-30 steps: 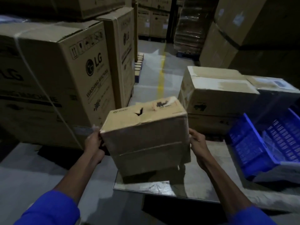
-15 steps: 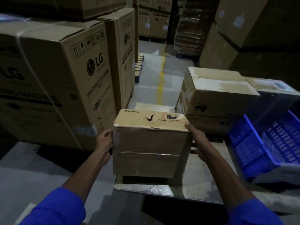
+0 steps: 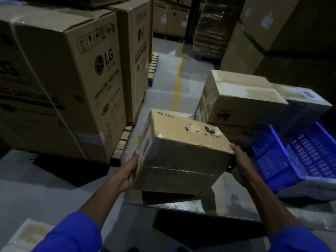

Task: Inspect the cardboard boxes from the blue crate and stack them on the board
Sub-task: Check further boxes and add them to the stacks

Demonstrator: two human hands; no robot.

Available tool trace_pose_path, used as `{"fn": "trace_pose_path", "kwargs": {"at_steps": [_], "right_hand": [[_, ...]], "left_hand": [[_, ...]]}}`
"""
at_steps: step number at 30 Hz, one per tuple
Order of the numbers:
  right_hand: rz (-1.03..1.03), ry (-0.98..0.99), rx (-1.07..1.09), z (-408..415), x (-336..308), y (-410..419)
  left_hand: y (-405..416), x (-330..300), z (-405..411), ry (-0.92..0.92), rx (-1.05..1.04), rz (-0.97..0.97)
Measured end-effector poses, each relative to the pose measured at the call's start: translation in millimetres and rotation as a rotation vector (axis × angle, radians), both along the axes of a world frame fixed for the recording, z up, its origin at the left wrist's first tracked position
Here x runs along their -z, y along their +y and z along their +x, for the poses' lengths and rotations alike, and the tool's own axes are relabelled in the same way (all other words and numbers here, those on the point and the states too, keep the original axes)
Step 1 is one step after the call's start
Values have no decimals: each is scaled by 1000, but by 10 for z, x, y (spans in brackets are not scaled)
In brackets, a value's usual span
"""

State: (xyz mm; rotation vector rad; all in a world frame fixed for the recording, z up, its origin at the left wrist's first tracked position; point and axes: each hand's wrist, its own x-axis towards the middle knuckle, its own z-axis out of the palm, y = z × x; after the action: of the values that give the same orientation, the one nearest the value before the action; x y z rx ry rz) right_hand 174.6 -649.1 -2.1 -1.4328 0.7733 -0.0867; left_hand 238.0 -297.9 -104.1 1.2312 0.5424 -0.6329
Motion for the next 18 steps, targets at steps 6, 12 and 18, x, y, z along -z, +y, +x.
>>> {"fn": "trace_pose_path", "kwargs": {"at_steps": [6,12,18], "right_hand": [[-224,11,-69,-146,293,-117],[-335,-45,-111,-212,462,-40],[-368,-1,-93,-449,593,-130]], "left_hand": [[-71,-528,124,-293,-88,-39],[-261,-939,88,-476,17,-9],[-519,-936,-125,-589,200,5]]}}
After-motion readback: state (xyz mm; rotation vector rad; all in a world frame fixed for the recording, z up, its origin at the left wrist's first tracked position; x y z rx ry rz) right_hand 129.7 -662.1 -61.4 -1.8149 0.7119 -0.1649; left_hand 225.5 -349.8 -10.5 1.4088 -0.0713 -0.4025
